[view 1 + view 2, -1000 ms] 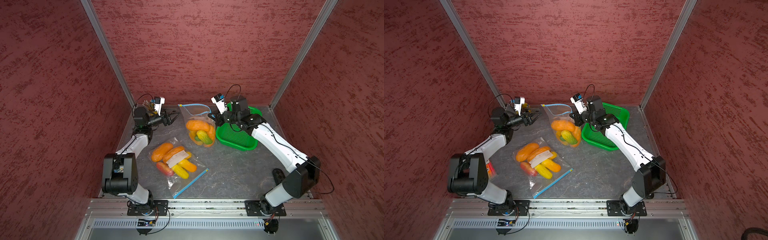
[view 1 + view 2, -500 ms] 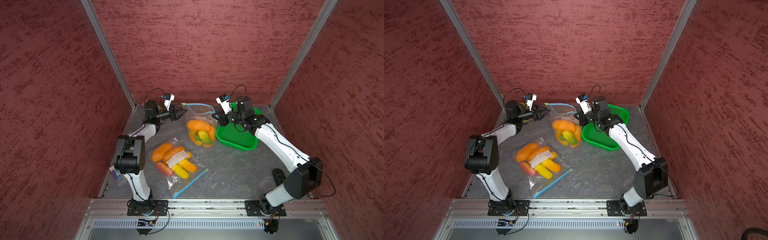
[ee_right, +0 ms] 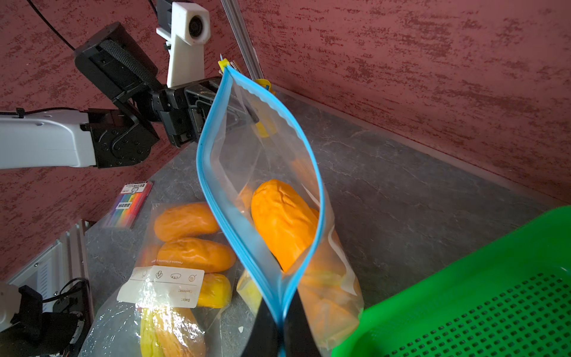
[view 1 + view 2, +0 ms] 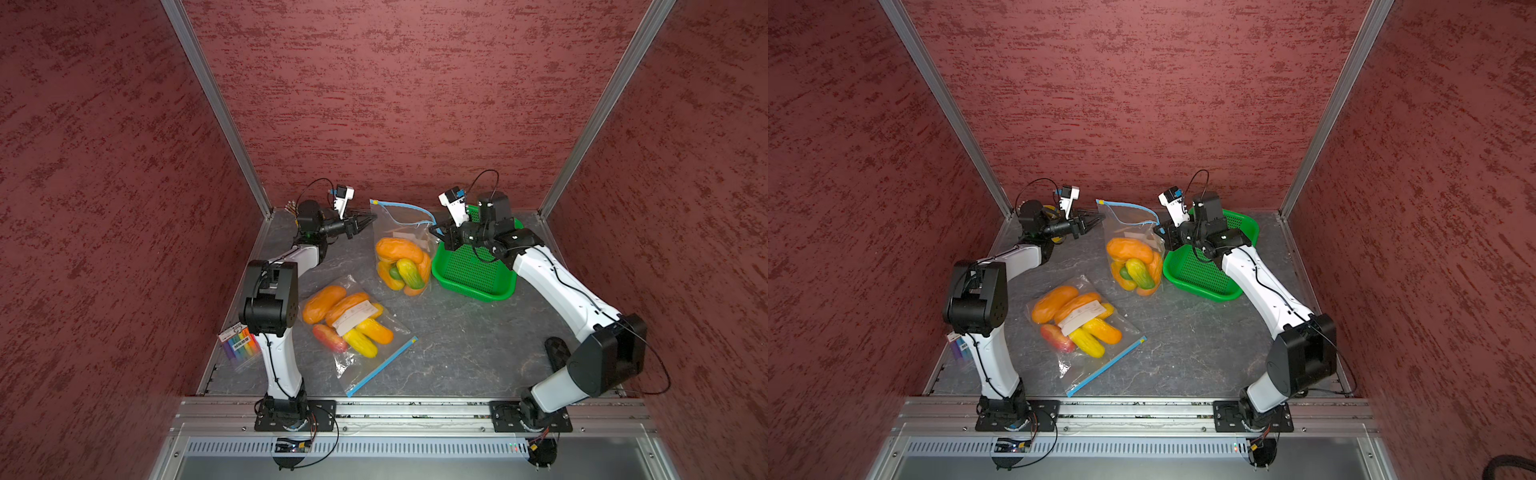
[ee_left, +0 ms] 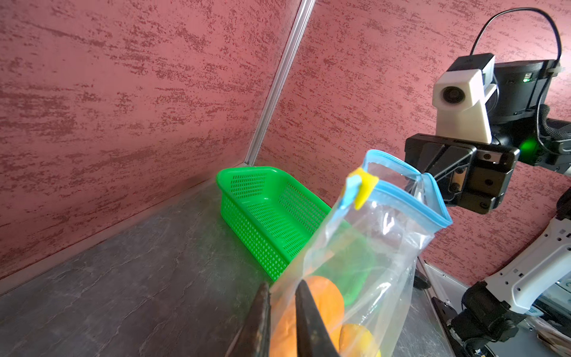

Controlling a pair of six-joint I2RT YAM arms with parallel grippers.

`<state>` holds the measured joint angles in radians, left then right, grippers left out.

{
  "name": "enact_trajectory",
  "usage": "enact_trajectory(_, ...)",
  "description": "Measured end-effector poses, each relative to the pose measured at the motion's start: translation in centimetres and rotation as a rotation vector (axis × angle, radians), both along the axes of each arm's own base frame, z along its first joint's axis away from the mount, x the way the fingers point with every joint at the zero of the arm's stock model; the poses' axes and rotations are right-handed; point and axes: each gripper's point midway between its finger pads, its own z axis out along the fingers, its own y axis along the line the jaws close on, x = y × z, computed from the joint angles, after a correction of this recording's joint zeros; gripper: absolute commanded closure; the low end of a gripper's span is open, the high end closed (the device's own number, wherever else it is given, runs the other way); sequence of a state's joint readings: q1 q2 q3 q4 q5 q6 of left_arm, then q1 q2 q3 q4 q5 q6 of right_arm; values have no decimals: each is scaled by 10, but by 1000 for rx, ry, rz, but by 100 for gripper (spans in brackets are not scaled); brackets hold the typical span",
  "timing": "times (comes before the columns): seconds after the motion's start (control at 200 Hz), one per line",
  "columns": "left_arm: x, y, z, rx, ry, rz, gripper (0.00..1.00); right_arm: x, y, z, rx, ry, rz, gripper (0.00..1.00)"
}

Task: Place the mango in a zip-top bag and seal the zipper
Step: Zip the zipper on the zipper food storage bag.

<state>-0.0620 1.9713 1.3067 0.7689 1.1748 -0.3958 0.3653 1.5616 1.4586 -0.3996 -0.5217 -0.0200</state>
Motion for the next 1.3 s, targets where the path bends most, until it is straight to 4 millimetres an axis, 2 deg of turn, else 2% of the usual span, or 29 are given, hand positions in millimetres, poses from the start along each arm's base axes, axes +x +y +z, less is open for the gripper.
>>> enact_trajectory(0.03, -1, 0, 1, 3, -8, -1, 74, 0, 0, 0, 4, 0, 2, 100)
enact_trajectory(0.145, -2, -5, 8, 12, -14, -14, 62, -1, 2, 1, 17, 1, 9, 100)
enact_trajectory(0.24, 0, -12, 18, 20, -29, -25, 75, -2, 2, 0, 25, 2, 14, 100)
enact_trajectory(0.366, 1, -19, 26, 23, -43, -30, 88, -3, 3, 2, 36, 1, 16, 100)
enact_trajectory(0.401, 1, -19, 25, 24, -37, -30, 100, -3, 3, 2, 39, 3, 15, 100)
enact_trajectory(0.456, 2, -20, 24, 22, -20, -27, 100, -3, 3, 1, 41, 7, 12, 100)
enact_trajectory(0.516, 1, -19, 23, 21, -10, -17, 100, -3, 1, 3, 46, 10, 2, 88)
enact_trajectory(0.581, -2, -17, 26, 18, 1, -8, 100, -2, -2, 8, 51, 3, -26, 59)
enact_trajectory(0.606, -5, -16, 29, 18, -2, -5, 100, -1, -5, 12, 54, -6, -47, 51)
enact_trajectory(0.661, -12, -15, 39, 18, -8, -1, 100, 2, -12, 24, 55, -45, -92, 39)
enact_trajectory(0.761, -25, -16, 62, 19, -41, 11, 100, 1, -24, 56, 70, -135, -154, 23)
enact_trajectory(0.887, -43, -20, 89, 27, -99, 17, 100, -3, -18, 108, 117, -262, -126, 22)
enact_trajectory(0.957, -49, -25, 95, 33, -115, 12, 100, -5, -4, 131, 138, -328, -63, 22)
enact_trajectory(1.012, -51, -30, 94, 40, -117, 3, 100, -7, 10, 141, 149, -365, -1, 23)
enact_trajectory(1.147, -56, -39, 85, 66, -94, -22, 100, -1, 39, 141, 148, -399, 137, 26)
enact_trajectory(1.297, -59, -45, 90, 98, -115, -41, 100, 15, 62, 121, 126, -403, 253, 28)
